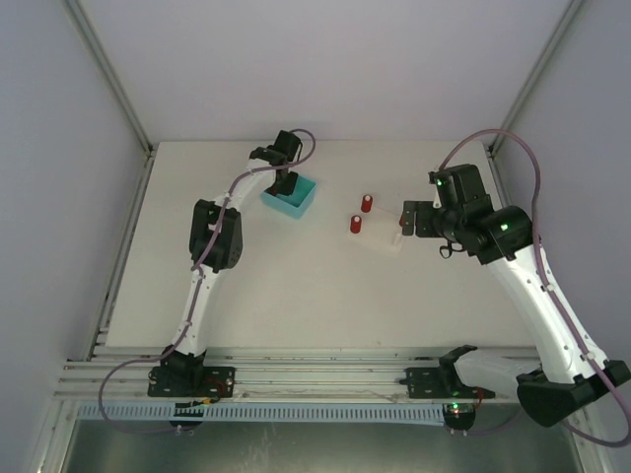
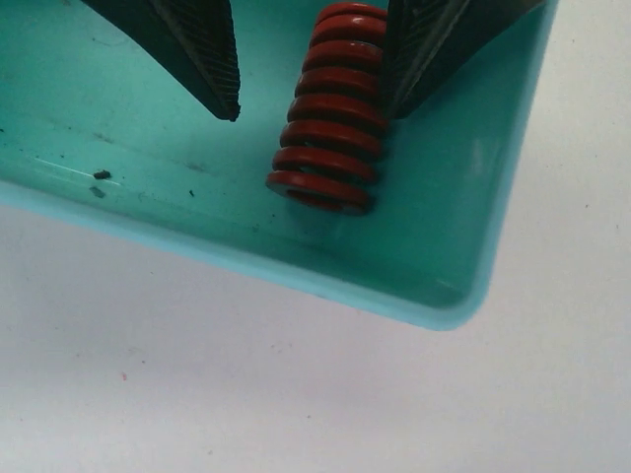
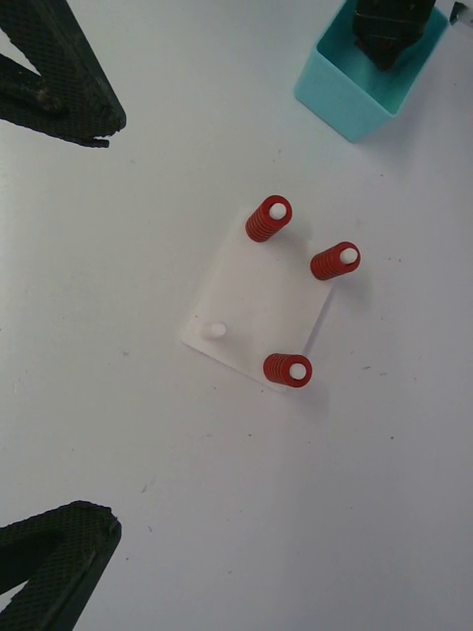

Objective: Install the large spring

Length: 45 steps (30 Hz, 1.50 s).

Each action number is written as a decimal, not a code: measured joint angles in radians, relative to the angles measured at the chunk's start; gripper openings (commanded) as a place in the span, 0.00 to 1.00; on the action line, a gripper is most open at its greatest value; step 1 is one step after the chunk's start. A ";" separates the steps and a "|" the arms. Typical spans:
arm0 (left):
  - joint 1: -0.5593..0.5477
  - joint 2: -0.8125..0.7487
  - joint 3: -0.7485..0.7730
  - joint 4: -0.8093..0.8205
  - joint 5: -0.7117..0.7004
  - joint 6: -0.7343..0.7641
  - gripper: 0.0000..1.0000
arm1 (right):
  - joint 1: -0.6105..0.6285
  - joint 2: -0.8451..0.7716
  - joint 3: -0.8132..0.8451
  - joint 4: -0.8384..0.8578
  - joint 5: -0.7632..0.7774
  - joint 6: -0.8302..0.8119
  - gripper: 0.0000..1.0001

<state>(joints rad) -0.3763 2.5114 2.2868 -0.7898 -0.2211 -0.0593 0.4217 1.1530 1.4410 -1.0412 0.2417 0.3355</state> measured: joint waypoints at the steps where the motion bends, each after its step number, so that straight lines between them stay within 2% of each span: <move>1: 0.001 0.000 0.000 0.002 -0.005 0.005 0.45 | 0.000 0.000 0.000 0.000 0.000 0.000 1.00; 5: 0.009 0.012 0.000 0.008 0.003 0.010 0.45 | 0.000 0.000 0.000 0.000 0.000 0.001 1.00; 11: 0.022 0.021 -0.047 0.051 0.110 -0.017 0.43 | 0.000 0.000 0.000 0.000 0.001 0.003 1.00; 15: 0.024 -0.008 -0.114 0.111 0.163 -0.034 0.33 | 0.000 0.000 0.000 0.000 0.003 0.012 1.00; 21: 0.032 -0.009 -0.116 0.121 0.187 -0.033 0.15 | 0.000 -0.001 0.000 0.000 0.004 0.019 1.00; 25: 0.032 -0.014 -0.117 0.121 0.195 -0.031 0.08 | 0.000 -0.006 0.000 0.000 0.005 0.024 1.00; 30: 0.034 -0.046 -0.136 0.120 0.225 -0.031 0.00 | 0.000 -0.025 -0.006 0.000 0.004 0.031 1.00; 35: 0.034 -0.154 -0.172 0.156 0.255 -0.031 0.00 | 0.000 -0.029 -0.006 0.001 0.003 0.036 1.00; 39: 0.029 -0.320 -0.302 0.287 0.311 -0.031 0.00 | -0.003 -0.014 0.004 -0.001 -0.011 0.039 1.00; 43: 0.008 -0.523 -0.569 0.518 0.394 -0.025 0.00 | -0.046 0.049 0.056 -0.002 -0.089 0.058 0.97; 45: -0.011 -0.602 -0.701 0.642 0.454 -0.015 0.00 | -0.092 0.108 0.108 -0.010 -0.155 0.076 0.92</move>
<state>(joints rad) -0.3874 1.9091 1.5856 -0.1482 0.2329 -0.0742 0.3302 1.2610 1.5494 -1.0512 0.0868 0.4118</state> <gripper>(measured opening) 0.323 0.972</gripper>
